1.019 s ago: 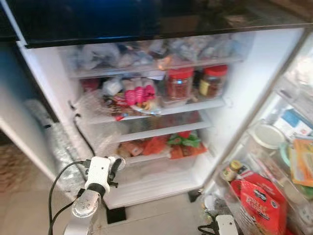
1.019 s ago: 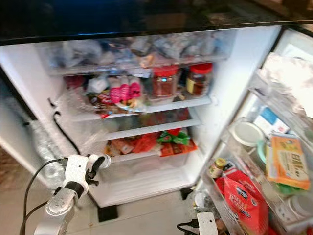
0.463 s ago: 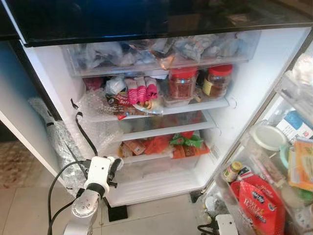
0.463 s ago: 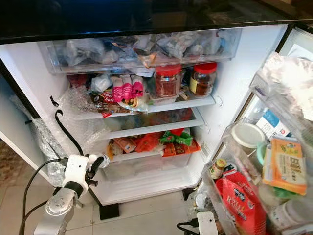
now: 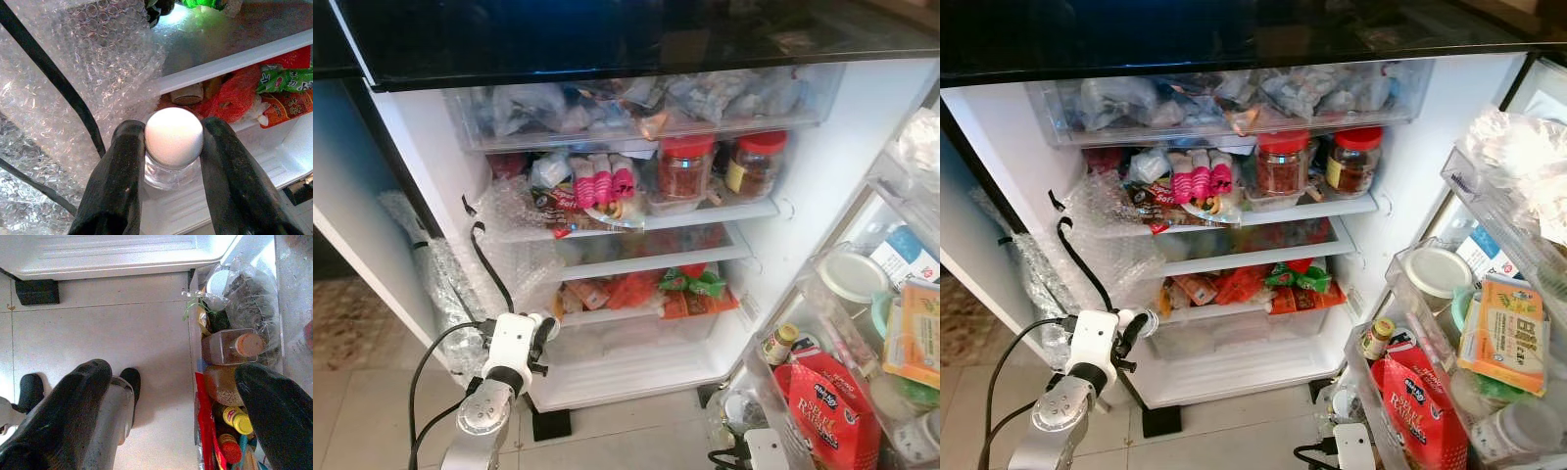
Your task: Restocking fridge
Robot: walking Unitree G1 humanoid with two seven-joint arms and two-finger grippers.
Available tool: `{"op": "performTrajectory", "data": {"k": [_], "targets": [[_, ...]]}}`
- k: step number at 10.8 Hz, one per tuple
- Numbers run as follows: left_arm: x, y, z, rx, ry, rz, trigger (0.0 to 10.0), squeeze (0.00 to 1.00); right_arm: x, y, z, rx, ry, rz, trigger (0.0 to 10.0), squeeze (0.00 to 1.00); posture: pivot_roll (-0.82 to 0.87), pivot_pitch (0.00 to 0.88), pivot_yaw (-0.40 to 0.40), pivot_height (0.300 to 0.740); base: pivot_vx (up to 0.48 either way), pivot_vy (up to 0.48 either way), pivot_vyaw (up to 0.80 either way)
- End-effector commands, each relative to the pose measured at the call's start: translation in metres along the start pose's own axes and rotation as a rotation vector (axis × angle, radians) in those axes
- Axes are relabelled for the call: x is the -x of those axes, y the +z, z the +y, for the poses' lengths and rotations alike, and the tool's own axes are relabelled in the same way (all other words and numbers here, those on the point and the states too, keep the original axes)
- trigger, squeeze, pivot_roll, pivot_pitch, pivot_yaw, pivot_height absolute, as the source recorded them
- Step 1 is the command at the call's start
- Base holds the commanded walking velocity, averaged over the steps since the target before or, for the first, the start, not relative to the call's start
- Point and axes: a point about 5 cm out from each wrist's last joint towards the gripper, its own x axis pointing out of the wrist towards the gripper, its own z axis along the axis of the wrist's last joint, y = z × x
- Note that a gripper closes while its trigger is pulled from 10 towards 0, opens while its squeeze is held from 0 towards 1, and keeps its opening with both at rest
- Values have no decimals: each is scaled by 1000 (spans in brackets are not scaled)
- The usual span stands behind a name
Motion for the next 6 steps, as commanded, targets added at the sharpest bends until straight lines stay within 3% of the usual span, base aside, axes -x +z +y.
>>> {"op": "performTrajectory", "data": {"k": [1,6], "targets": [[-1,-1,2,-11,4,15,10000,0,0,0,-1,2,1,2,10000,0,-86,27,-10,740,0,0,0],[-1,-1,2,-15,6,17,10000,0,0,0,-1,4,2,3,10000,0,-87,26,-10,740,0,0,0]]}}
